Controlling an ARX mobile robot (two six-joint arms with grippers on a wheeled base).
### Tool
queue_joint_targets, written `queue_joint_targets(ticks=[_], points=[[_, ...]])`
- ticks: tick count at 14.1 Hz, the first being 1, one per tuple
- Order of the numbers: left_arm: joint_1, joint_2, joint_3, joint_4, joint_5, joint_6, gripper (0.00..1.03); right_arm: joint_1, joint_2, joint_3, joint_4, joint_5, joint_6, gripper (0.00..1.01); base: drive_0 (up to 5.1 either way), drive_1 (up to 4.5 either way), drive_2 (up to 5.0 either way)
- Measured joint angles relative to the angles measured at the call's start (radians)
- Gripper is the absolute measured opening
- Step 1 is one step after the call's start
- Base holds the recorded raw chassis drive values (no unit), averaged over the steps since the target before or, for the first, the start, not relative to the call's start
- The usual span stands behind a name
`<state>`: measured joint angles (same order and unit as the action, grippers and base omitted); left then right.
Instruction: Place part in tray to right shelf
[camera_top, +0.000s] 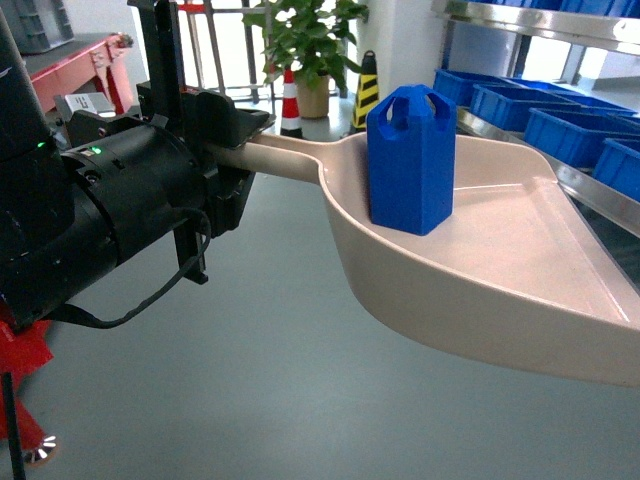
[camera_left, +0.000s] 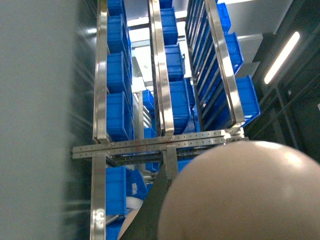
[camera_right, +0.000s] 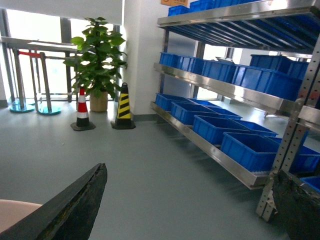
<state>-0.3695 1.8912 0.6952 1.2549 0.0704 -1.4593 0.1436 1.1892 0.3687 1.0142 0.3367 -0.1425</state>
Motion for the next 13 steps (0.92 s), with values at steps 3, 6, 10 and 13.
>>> queue_joint_targets(ticks=[3, 6, 10, 13], points=[[-0.001, 0.000, 0.000, 0.000, 0.001, 0.000, 0.13, 0.000, 0.000, 0.000, 0.000, 0.000, 0.000, 0.98, 0.0, 4.13, -4.2], [0.001, 0.000, 0.000, 0.000, -0.002, 0.000, 0.13, 0.000, 0.000, 0.000, 0.000, 0.000, 0.000, 0.98, 0.0, 4.13, -4.2], [0.000, 0.000, 0.000, 0.000, 0.000, 0.000, 0.13, 0.000, 0.000, 0.000, 0.000, 0.000, 0.000, 0.98, 0.0, 4.13, -4.2], [0.000, 0.000, 0.000, 0.000, 0.000, 0.000, 0.13, 0.000, 0.000, 0.000, 0.000, 0.000, 0.000, 0.98, 0.0, 4.13, -4.2]])
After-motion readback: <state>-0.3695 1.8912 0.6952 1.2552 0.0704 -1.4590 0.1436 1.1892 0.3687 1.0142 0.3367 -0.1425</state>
